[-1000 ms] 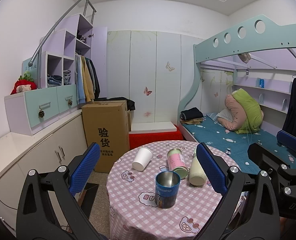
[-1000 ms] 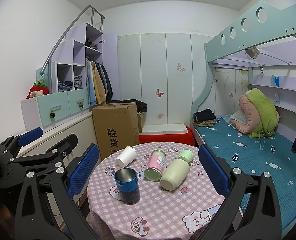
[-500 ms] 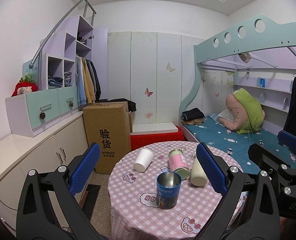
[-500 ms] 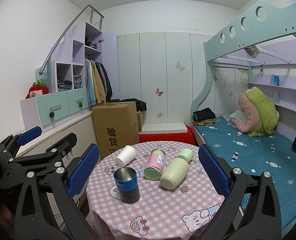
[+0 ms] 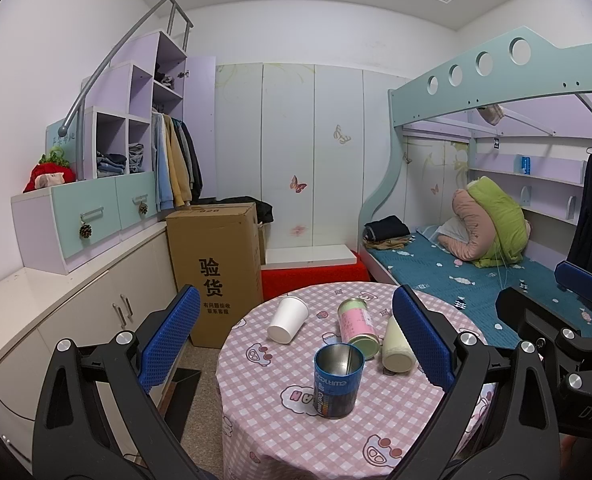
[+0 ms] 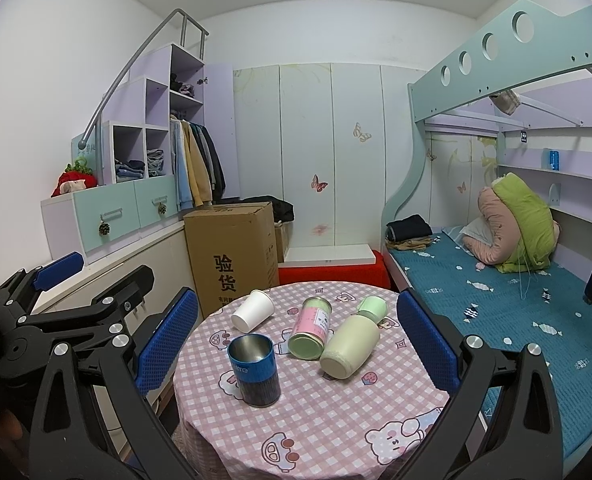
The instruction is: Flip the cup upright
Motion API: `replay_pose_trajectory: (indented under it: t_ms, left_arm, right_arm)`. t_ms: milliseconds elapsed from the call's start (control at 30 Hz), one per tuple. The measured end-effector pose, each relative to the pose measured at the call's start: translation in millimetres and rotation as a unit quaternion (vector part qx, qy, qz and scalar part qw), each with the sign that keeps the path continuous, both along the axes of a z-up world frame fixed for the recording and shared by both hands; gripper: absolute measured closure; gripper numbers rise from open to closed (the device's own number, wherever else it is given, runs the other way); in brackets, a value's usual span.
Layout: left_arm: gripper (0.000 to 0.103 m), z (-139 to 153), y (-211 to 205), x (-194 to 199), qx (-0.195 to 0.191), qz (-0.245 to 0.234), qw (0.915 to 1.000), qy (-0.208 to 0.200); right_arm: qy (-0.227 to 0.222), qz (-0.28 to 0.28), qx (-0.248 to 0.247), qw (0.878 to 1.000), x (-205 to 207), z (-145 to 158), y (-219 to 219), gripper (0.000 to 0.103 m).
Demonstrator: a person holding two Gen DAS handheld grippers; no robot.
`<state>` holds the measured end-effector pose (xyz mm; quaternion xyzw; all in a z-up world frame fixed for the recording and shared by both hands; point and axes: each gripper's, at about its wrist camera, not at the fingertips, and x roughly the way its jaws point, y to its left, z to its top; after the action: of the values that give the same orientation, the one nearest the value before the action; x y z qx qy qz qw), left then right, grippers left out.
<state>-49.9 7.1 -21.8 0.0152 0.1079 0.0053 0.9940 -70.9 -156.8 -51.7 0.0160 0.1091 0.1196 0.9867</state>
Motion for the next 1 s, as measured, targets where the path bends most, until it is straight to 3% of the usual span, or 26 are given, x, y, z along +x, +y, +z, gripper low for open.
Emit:
replay_pose_trajectory:
  t_ms: [1000]
  left_arm:
    - [0.006, 0.2, 0.3, -0.1, 0.000, 0.000, 1.0000, 0.000]
  right_arm:
    - [0.001, 0.001, 0.001, 1.000, 0.7, 0.6, 1.4, 0.007]
